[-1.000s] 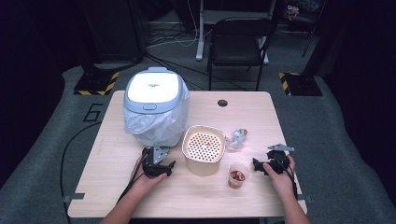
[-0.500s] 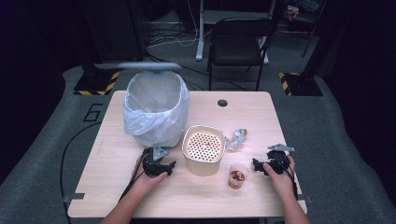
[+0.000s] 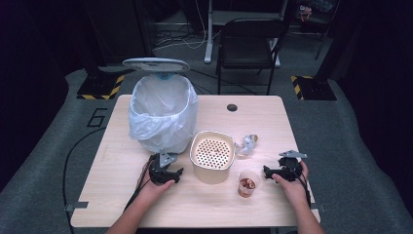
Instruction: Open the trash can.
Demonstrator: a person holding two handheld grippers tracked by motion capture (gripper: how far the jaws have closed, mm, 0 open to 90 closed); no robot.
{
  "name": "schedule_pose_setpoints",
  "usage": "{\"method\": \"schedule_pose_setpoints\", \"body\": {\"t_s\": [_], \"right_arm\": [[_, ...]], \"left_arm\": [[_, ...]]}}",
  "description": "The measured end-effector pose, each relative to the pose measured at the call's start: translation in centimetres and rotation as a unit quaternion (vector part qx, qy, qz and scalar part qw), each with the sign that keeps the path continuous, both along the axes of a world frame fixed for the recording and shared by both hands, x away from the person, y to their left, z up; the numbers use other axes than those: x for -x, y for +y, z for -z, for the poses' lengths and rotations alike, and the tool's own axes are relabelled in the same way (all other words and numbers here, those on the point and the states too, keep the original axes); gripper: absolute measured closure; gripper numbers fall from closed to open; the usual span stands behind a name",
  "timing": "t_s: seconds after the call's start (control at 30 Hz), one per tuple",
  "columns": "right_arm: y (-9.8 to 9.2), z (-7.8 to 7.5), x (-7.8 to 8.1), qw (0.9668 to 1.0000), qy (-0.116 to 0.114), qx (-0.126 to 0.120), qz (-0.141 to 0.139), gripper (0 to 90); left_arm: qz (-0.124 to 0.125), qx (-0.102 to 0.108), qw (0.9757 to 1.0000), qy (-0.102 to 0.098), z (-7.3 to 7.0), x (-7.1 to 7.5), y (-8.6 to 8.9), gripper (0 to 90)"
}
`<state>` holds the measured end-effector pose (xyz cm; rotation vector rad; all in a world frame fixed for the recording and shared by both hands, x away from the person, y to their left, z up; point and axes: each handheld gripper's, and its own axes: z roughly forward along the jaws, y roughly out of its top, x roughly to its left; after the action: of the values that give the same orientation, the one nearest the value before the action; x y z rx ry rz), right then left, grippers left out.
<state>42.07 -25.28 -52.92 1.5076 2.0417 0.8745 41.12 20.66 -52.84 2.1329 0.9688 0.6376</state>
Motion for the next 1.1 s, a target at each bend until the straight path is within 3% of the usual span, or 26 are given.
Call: {"method": "schedule_pose_setpoints", "body": {"t_s": [0.2, 0.37, 0.53, 0.93, 1.1], "right_arm": [[-0.4, -0.6, -0.3, 0.9999, 0.009, -0.012, -0.008, 4.1], [-0.7, -3.2, -0.8, 0.9996, -0.011, -0.020, -0.014, 14.4], [0.0, -4.6, -1.5, 0.9991, -0.018, -0.021, -0.032, 24.3], [3.4, -8.3, -4.2, 0.9970, -0.035, -0.029, -0.063, 25.7], [4.3, -8.5, -5.0, 0.9965, -0.034, -0.020, -0.074, 26.1]], "left_arm": [[-0.004, 0.000, 1.0000, -0.001, 0.0, 0.1, 0.0, 16.8], [-0.002, 0.000, 1.0000, -0.001, 0.0, 0.0, 0.0, 16.7], [-0.001, -0.001, 1.0000, -0.001, 0.0, 0.1, 0.0, 16.7], [-0.002, -0.002, 1.0000, -0.002, 0.0, 0.1, 0.0, 16.6], [-0.002, -0.002, 1.0000, -0.002, 0.0, 0.1, 0.0, 16.6]]}}
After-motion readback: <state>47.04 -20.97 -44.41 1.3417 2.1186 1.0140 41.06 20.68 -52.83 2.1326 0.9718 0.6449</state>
